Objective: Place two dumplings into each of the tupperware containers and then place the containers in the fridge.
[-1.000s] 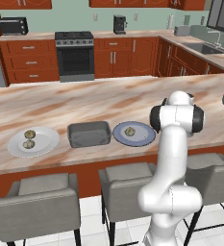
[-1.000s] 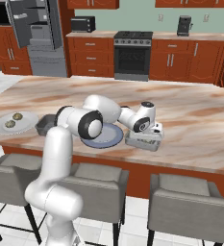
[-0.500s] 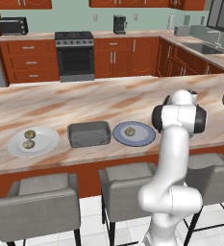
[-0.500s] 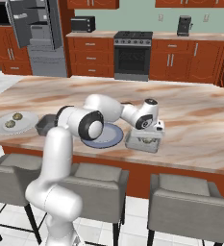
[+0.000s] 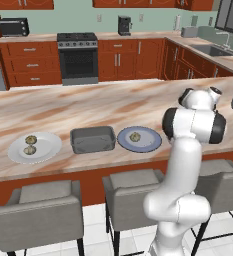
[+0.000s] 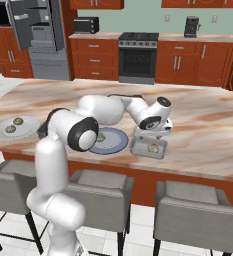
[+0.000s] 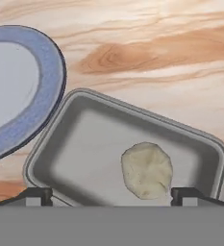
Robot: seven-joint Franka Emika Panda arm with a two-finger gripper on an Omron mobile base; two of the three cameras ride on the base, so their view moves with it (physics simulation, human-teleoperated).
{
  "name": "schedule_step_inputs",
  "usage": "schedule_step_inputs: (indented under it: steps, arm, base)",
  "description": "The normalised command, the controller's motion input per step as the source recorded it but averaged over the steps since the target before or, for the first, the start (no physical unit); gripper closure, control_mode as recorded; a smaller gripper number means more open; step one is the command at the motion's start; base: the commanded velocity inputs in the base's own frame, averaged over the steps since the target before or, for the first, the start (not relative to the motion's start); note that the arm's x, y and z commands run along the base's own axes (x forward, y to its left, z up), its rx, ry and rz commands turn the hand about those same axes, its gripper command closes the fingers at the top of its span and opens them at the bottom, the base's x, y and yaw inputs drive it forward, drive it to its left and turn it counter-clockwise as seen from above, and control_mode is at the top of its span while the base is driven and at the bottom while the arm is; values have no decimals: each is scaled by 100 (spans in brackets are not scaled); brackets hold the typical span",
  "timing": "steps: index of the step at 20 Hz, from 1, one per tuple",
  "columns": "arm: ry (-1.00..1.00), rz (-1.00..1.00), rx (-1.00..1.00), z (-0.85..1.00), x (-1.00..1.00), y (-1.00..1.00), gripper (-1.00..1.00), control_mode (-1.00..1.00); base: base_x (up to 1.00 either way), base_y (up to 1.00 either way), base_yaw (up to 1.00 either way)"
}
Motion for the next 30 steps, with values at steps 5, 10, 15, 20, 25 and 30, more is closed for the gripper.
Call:
schedule_step_inputs:
  steps: [5,10,15,20,25,30]
  arm:
    - [-23,25,3,49,-78,76,-100,-100]
    - [12,3,-24,4,-30,100,-100,-100]
    - [22,-17,-15,5,-4,98,-100,-100]
    - [0,-56,1,19,-8,73,-100,-100]
    - [4,-53,16,13,0,23,-100,-100]
    - [4,-34,28,0,2,2,-100,-100]
  base:
    - [0,0,0]
    - [0,0,0]
    - [0,0,0]
    - [0,0,0]
    - [0,0,0]
    - [0,0,0]
